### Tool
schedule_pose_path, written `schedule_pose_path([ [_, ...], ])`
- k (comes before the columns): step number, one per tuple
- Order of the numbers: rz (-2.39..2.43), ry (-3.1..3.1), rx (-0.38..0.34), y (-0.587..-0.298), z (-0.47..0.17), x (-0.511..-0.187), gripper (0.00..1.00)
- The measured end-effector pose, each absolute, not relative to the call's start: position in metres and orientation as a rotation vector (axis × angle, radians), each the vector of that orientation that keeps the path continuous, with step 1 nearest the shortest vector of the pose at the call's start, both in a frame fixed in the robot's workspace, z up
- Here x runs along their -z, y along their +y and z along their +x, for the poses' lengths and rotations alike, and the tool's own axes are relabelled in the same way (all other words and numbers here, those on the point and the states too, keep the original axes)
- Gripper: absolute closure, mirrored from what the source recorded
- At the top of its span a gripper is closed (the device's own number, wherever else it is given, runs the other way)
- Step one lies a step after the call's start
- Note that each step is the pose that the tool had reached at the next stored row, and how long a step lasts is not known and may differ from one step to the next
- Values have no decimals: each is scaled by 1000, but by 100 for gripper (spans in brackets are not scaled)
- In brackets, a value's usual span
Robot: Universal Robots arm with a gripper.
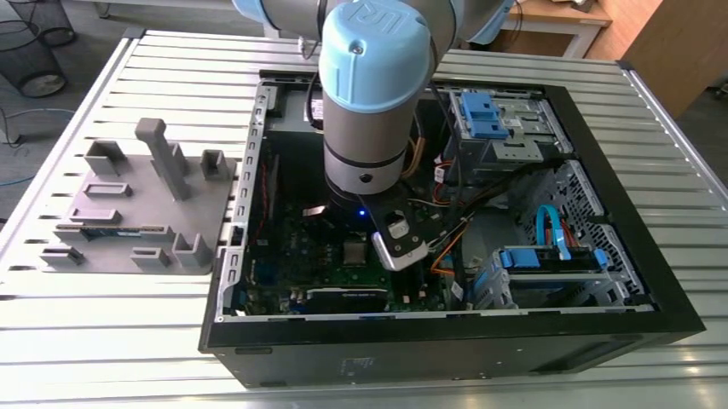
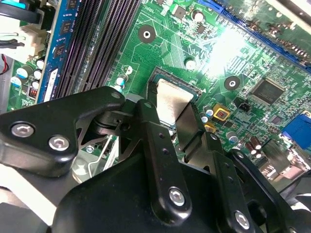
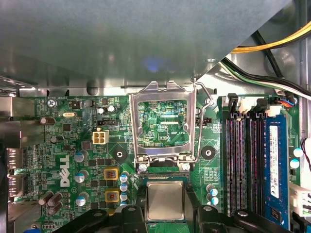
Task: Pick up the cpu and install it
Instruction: 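Place the cpu into insertion slot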
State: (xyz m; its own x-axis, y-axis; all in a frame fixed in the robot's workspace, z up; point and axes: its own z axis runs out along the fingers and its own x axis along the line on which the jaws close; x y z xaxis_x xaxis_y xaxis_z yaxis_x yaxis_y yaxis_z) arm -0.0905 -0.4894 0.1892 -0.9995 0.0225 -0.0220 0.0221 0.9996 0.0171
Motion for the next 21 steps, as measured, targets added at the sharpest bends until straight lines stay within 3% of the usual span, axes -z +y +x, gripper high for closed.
schedule_pose_path([
  [3,34,3119,-27,-489,-90,-189,57],
  [4,34,3119,-27,-489,-90,-189,51],
  [21,35,3119,-26,-490,-90,-196,51],
])
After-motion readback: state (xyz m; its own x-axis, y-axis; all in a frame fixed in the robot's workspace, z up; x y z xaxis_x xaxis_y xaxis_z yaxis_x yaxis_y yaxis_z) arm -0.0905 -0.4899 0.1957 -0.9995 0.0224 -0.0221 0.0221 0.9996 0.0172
